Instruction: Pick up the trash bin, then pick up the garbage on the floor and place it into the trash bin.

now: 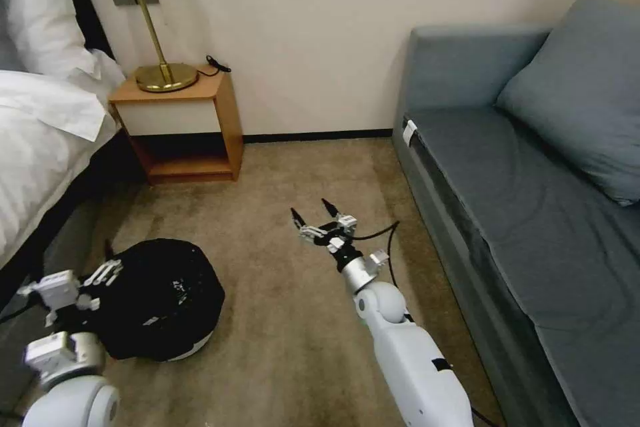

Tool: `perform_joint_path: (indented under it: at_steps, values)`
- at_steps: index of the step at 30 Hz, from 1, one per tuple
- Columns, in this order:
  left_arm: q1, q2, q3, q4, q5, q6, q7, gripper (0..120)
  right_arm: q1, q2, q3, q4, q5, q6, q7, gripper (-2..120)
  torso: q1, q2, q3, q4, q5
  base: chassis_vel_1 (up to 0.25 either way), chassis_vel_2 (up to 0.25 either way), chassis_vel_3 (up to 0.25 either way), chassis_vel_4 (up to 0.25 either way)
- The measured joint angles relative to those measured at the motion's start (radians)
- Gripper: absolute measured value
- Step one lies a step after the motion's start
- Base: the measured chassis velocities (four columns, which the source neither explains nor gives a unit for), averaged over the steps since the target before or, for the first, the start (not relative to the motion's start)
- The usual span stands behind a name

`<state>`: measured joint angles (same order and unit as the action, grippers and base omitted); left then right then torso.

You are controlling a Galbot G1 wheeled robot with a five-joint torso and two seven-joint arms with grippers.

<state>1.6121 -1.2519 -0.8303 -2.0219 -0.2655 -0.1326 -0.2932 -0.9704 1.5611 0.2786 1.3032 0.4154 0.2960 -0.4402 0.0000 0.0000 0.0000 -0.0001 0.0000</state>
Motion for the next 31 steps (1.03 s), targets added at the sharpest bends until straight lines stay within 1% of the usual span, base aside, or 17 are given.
perform_joint_path:
  at_steps: [2, 4, 5, 6, 8, 11, 31]
  values:
    - [-0.001, 0.0, 0.001, 0.0, 0.0, -0.001, 0.004, 100, -0.002, -0.001, 0.003, 0.003, 0.0, 0.0, 0.0, 100, 0.0, 0.0, 0.0, 0.0, 0.0, 0.0, 0.0, 0.0, 0.0]
    - [-0.01, -0.001, 0.04, 0.023, 0.008, -0.051, 0.114, 100, -0.041, -0.025, 0.044, 0.045, -0.007, 0.002, 0.0, 100, 0.0, 0.0, 0.0, 0.0, 0.0001, 0.0, 0.0, 0.0, 0.0]
    - [-0.01, -0.001, 0.04, 0.023, 0.008, -0.051, 0.114, 100, -0.041, -0.025, 0.044, 0.045, -0.007, 0.002, 0.0, 100, 0.0, 0.0, 0.0, 0.0, 0.0001, 0.0, 0.0, 0.0, 0.0]
    - [-0.017, 0.0, 0.054, 0.03, 0.007, -0.053, 0.12, 100, -0.052, -0.029, 0.053, 0.055, -0.01, 0.003, -0.001, 100, 0.0, 0.0, 0.0, 0.0, 0.0001, 0.0, 0.0, 0.0, 0.0]
    - [-0.029, 0.001, 0.067, 0.039, 0.006, -0.053, 0.121, 100, -0.066, -0.032, 0.065, 0.07, -0.015, 0.004, -0.003, 100, 0.0, 0.0, 0.0, 0.0, 0.0, 0.0, 0.0, 0.0, 0.0]
    - [-0.04, 0.004, 0.076, 0.045, 0.003, -0.052, 0.121, 100, -0.08, -0.033, 0.074, 0.083, -0.032, 0.004, -0.003, 100, 0.0, 0.0, 0.0, -0.0001, 0.0, 0.0, 0.0, 0.0, 0.0]
    - [-0.042, 0.004, 0.076, 0.047, -0.002, -0.046, 0.113, 100, -0.081, -0.032, 0.074, 0.085, -0.043, 0.005, -0.001, 100, 0.0, 0.0, 0.0, 0.0001, 0.0, 0.0, 0.0, 0.0, 0.0]
